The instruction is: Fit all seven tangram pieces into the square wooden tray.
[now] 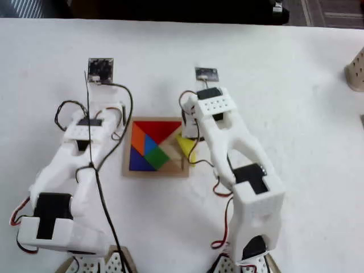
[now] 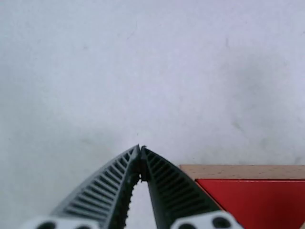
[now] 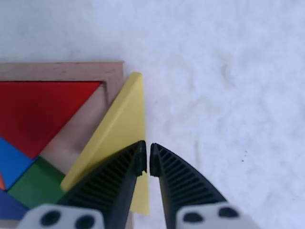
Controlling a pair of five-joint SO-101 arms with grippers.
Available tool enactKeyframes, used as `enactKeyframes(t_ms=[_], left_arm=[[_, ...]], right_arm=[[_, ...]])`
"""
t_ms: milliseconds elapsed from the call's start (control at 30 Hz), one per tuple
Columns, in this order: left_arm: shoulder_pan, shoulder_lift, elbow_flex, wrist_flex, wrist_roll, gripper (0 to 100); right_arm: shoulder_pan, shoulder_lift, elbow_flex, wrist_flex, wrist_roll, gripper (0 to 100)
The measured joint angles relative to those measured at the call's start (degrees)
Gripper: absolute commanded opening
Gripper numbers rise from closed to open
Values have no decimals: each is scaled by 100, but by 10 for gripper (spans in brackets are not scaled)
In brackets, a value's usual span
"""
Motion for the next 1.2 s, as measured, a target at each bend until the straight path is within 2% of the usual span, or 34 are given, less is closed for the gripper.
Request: enactKeyframes(t_ms=[233, 367, 500, 667, 767, 833, 933, 1067, 1200], left_arm=[[0, 0, 0, 0, 0, 23], [0, 0, 0, 0, 0, 23], [0, 0, 0, 0, 0, 22], [132, -141, -114, 79, 299, 22], [695, -677, -229, 484, 686, 22], [1327, -1055, -211, 659, 738, 22], [2541, -1345, 35, 624, 765, 22], [3965, -1143, 105, 176, 765, 21], [4369, -62, -70, -105, 765, 21]], right_arm=[[114, -677, 0, 536, 18, 18], [826, -1037, 0, 818, 97, 18], [1741, -1134, 334, 659, 229, 18], [2119, -1160, 1046, 211, 273, 18], [2330, -1160, 1125, -88, 273, 18], [2497, -1160, 1143, -246, 273, 18], [2629, -1160, 1196, -299, 273, 18], [2593, -1160, 1275, -352, 273, 18], [2611, -1160, 1275, -352, 273, 19]])
